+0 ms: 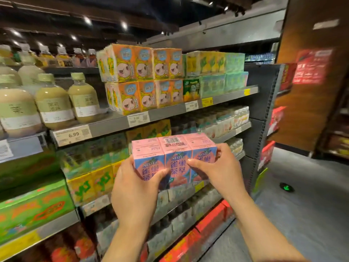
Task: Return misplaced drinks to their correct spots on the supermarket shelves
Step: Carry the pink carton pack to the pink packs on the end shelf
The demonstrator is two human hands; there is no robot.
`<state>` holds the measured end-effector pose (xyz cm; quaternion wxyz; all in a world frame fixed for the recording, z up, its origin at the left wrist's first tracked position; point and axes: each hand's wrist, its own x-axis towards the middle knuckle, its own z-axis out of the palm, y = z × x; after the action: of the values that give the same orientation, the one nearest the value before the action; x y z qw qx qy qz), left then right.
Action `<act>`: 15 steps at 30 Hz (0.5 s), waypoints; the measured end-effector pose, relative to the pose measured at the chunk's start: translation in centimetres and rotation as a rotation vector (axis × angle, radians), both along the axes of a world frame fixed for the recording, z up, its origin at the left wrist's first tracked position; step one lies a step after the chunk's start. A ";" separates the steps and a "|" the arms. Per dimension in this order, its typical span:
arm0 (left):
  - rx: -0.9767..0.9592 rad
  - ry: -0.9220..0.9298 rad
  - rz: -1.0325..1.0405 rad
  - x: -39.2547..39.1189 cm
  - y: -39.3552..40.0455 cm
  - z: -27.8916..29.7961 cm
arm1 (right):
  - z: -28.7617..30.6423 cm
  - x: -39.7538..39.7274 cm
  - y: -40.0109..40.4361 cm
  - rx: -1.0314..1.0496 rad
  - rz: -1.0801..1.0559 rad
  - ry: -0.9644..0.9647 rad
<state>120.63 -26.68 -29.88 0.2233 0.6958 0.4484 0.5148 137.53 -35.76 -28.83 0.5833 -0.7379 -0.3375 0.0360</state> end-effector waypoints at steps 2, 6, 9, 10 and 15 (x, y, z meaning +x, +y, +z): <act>0.008 -0.003 -0.031 3.6 -2.1 0.1 | -0.1 3.3 -2.5 0.009 -0.044 -0.017; -0.017 -0.037 -0.079 10.0 -5.9 -0.4 | -0.1 9.2 -7.0 -0.006 -0.130 -0.052; -0.034 -0.029 -0.116 14.4 -7.8 -0.8 | 0.2 13.0 -9.8 -0.040 -0.180 -0.079; -0.038 -0.022 -0.125 15.8 -8.2 -0.8 | 0.2 14.2 -10.4 -0.051 -0.194 -0.086; -0.030 0.012 -0.163 22.1 -9.0 -0.4 | 0.5 20.1 -11.8 -0.045 -0.241 -0.082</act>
<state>142.75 -35.72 -30.26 0.2722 0.7297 0.3990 0.4840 157.59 -47.60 -28.29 0.5526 -0.7868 -0.2691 -0.0572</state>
